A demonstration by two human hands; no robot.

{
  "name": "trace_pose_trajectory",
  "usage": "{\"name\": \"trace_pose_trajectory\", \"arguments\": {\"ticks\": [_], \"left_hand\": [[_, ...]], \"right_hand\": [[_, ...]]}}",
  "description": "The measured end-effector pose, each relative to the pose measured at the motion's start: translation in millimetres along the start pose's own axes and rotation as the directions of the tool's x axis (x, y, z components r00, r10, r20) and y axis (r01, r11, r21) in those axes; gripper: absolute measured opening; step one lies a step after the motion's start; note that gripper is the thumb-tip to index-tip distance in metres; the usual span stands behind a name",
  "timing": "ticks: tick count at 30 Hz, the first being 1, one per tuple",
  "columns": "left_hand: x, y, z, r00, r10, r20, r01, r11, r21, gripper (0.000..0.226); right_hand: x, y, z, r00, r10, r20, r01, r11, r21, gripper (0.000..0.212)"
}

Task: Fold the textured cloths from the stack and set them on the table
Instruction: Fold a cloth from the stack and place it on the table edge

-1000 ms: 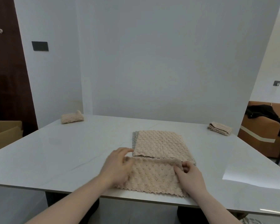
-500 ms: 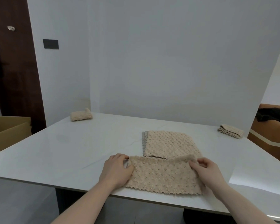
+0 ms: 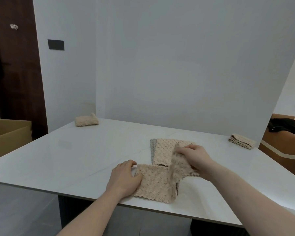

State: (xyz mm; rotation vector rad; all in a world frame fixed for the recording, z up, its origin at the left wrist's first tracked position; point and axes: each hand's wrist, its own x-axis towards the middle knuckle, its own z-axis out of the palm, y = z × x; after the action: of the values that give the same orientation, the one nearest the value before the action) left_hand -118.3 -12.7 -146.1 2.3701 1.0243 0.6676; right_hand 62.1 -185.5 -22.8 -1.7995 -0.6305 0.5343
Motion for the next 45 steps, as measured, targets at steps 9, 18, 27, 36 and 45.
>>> {"name": "trace_pose_trajectory", "arguments": {"ticks": [9,18,27,36,45], "left_hand": [[-5,1,-9,0.998,-0.063,0.004,0.062,0.961,-0.268,0.054],[-2,5,-11,0.996,-0.080,-0.031,0.067,0.950,-0.305,0.033],[2,2,-4,0.993,-0.105,-0.050,0.094,0.979,-0.180,0.023],[2,2,-2,0.994,-0.077,-0.071,0.066,0.986,-0.152,0.017],[1,3,0,0.996,-0.070,-0.052,0.070,0.998,0.008,0.042]], "right_hand": [[-10,-1,67,0.991,0.001,0.131,-0.008,0.999,0.053,0.015],[-24,40,63,0.953,-0.300,0.036,0.301,0.937,-0.175,0.008],[-22,113,40,0.902,-0.432,-0.012,0.392,0.831,-0.395,0.011],[-14,119,42,0.920,-0.391,-0.010,0.331,0.792,-0.514,0.032],[-15,115,43,0.942,-0.336,-0.022,0.257,0.758,-0.600,0.045]]}}
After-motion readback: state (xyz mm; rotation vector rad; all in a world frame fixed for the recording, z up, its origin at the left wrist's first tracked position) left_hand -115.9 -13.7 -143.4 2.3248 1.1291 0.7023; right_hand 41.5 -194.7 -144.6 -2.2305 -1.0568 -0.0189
